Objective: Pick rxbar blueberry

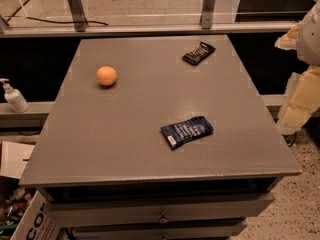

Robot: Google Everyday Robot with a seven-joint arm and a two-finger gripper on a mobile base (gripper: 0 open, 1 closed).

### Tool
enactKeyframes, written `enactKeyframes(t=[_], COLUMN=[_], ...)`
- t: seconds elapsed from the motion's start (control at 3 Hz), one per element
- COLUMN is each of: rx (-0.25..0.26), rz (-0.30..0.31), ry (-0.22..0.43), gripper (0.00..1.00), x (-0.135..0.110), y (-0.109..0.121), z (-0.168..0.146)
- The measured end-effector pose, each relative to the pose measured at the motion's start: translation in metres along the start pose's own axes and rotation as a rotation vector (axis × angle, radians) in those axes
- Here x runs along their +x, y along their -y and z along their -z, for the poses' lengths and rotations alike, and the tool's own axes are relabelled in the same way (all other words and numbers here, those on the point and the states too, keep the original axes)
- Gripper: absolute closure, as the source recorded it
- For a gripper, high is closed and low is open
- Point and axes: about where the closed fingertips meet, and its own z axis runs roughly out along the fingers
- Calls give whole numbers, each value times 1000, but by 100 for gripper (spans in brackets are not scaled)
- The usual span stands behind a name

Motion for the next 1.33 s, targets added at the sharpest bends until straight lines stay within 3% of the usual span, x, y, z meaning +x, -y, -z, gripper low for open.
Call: enactKeyframes(t=[0.33,0.67,1.0,1.33], rx=[3,4,-24,-90], rz=[2,46,110,171], ry=[1,32,62,96], gripper=[0,0,0,0], x=[-1,-15,-41,-68], y=[0,-2,-6,-9], z=[0,-11,-33,-55])
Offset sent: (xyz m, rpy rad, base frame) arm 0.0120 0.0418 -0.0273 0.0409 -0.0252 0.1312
